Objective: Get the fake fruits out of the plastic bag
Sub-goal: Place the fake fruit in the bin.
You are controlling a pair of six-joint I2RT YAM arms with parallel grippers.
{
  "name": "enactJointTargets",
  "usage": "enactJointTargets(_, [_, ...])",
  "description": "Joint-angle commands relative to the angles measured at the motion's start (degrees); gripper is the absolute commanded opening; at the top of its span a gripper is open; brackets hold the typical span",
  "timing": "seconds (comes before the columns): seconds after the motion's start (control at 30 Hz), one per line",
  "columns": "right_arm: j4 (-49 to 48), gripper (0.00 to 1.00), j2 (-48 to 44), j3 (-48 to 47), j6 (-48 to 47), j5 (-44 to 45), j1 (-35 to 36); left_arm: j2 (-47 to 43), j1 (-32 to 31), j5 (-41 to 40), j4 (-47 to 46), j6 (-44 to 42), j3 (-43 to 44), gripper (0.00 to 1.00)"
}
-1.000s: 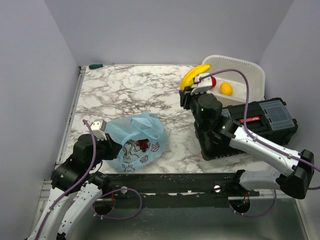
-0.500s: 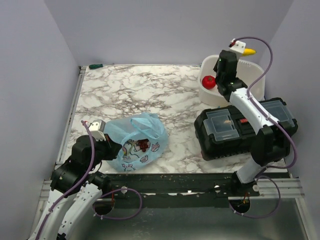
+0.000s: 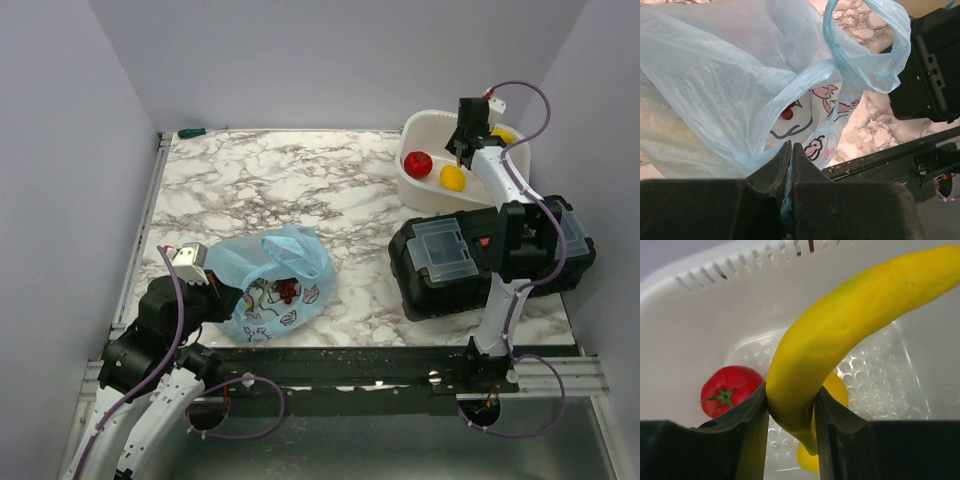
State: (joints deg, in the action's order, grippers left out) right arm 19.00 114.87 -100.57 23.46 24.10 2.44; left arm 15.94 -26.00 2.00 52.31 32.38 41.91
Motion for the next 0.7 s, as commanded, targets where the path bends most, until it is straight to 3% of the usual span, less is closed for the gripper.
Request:
enactJointTargets(0.0, [11.4,0.01,5.5,-5.4,2.4,-3.0,0.0,-1.3,0.0,1.1,-1.7,-1.0,-0.7,0.0])
enactJointTargets(0.27, [19.8,0.04,10.6,-9.8,-2.0,-3.6,-0.7,0.5,0.8,1.0,-1.9,-0.8,-0.8,0.0])
enactJointTargets(0.5, [23.3,0.2,13.4,-13.1,-2.4,-5.9,-0.7,-0.5,1.0,1.1,-1.9,-0.8,-0.9,0.0])
enactJointTargets(0.67, [22.8,0.39,13.2,-13.3,-3.3,-6.6,-0.7,-2.2,0.9,1.6,-2.2,-1.1,-0.9,0.0])
